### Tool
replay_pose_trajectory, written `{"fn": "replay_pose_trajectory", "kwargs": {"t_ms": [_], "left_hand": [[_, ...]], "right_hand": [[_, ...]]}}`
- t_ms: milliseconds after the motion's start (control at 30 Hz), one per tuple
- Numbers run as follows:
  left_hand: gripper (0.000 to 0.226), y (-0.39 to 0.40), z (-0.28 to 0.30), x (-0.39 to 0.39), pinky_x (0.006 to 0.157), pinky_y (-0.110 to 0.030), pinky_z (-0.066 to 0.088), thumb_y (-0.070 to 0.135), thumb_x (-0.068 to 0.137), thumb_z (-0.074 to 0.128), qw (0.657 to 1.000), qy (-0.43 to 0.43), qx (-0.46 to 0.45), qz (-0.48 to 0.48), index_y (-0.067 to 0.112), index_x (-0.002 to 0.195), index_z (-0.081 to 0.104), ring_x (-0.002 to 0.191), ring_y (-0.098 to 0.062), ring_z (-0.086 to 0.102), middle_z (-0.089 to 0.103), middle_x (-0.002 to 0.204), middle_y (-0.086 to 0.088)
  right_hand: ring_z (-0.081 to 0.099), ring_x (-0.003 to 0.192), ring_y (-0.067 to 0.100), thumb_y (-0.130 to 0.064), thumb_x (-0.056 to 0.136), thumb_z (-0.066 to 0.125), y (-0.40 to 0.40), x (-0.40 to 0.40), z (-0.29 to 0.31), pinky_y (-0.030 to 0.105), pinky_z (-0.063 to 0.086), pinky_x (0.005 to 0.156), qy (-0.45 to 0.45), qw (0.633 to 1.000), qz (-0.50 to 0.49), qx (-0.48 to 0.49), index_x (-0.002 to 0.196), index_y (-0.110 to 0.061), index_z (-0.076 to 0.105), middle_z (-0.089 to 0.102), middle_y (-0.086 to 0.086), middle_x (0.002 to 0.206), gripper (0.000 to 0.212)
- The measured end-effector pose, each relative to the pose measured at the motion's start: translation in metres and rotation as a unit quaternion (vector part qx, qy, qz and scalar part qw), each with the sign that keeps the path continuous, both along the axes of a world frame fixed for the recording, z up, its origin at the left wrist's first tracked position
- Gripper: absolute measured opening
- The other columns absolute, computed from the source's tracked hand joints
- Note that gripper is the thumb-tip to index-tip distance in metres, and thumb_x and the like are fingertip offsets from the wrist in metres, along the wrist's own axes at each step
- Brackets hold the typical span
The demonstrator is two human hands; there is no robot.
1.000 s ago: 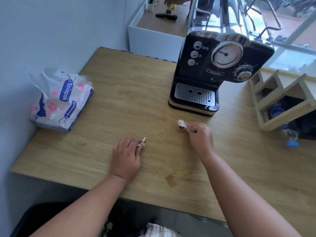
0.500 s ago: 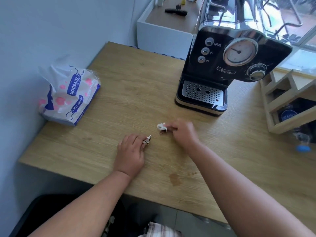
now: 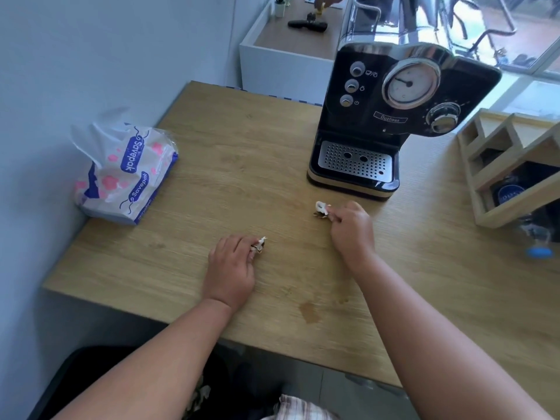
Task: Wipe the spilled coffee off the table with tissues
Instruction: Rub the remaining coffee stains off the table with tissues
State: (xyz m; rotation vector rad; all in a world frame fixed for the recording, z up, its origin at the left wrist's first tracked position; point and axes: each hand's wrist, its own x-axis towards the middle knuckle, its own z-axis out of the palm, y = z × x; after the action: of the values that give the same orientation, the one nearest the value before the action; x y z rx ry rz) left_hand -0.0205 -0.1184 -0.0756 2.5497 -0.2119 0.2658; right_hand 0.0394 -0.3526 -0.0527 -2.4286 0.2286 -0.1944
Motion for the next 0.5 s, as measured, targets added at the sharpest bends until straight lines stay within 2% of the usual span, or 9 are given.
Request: {"fn": "replay_pose_trajectory", "kwargs": {"t_ms": [100, 233, 300, 367, 433, 500], "left_hand": [[0.033, 0.0, 0.001, 0.0, 0.081, -0.042, 0.042, 0.023, 0.081, 0.038, 1.0, 0.003, 0.003, 0.002, 0.015, 0.104, 0.06, 0.093, -0.03, 0.054, 0.061, 0.101, -0.008], [0.034, -0.001, 0.003, 0.0, 0.08, -0.042, 0.041, 0.022, 0.08, 0.037, 1.0, -0.001, 0.007, 0.002, 0.013, 0.103, 0.061, 0.091, -0.032, 0.055, 0.062, 0.099, -0.009], [0.033, -0.002, 0.005, 0.0, 0.08, -0.041, 0.041, 0.022, 0.08, 0.038, 1.0, -0.005, 0.007, 0.004, 0.013, 0.102, 0.061, 0.091, -0.032, 0.054, 0.062, 0.098, -0.009], [0.032, -0.002, 0.005, -0.001, 0.08, -0.041, 0.041, 0.022, 0.08, 0.038, 1.0, -0.01, 0.01, 0.002, 0.013, 0.102, 0.061, 0.091, -0.031, 0.054, 0.062, 0.098, -0.009], [0.031, -0.002, 0.004, -0.002, 0.079, -0.041, 0.041, 0.021, 0.08, 0.039, 1.0, -0.013, 0.012, 0.001, 0.014, 0.101, 0.06, 0.092, -0.031, 0.053, 0.061, 0.099, -0.008], [0.032, -0.003, 0.003, -0.001, 0.079, -0.042, 0.041, 0.021, 0.08, 0.038, 1.0, -0.011, 0.015, 0.005, 0.013, 0.101, 0.061, 0.093, -0.032, 0.053, 0.061, 0.1, -0.009]], "right_hand": [[0.05, 0.075, 0.012, -0.006, 0.088, 0.055, 0.021, -0.027, -0.002, 0.021, 0.04, 0.061, 0.02, 0.998, 0.062, 0.006, 0.093, -0.013, 0.072, 0.053, -0.007, 0.079, 0.019], [0.057, 0.088, 0.013, -0.004, 0.083, 0.058, 0.036, -0.085, -0.01, 0.023, 0.046, 0.079, 0.046, 0.979, 0.199, 0.029, 0.094, -0.019, 0.073, 0.058, -0.014, 0.087, 0.024], [0.057, 0.086, 0.009, -0.001, 0.08, 0.059, 0.036, -0.107, -0.006, 0.017, 0.044, 0.078, 0.05, 0.959, 0.278, 0.021, 0.094, -0.02, 0.074, 0.061, -0.014, 0.088, 0.027], [0.06, 0.085, 0.007, 0.005, 0.075, 0.061, 0.028, -0.112, 0.006, 0.017, 0.046, 0.077, 0.07, 0.935, 0.348, 0.022, 0.089, -0.018, 0.075, 0.068, -0.007, 0.088, 0.031], [0.062, 0.083, 0.007, 0.01, 0.072, 0.062, 0.013, -0.104, 0.017, 0.02, 0.05, 0.078, 0.125, 0.917, 0.378, 0.034, 0.084, -0.016, 0.076, 0.069, -0.005, 0.087, 0.031], [0.063, 0.081, 0.008, 0.009, 0.072, 0.065, -0.002, -0.088, 0.025, 0.023, 0.052, 0.077, 0.147, 0.924, 0.348, 0.062, 0.082, -0.016, 0.076, 0.068, -0.007, 0.083, 0.029]]}}
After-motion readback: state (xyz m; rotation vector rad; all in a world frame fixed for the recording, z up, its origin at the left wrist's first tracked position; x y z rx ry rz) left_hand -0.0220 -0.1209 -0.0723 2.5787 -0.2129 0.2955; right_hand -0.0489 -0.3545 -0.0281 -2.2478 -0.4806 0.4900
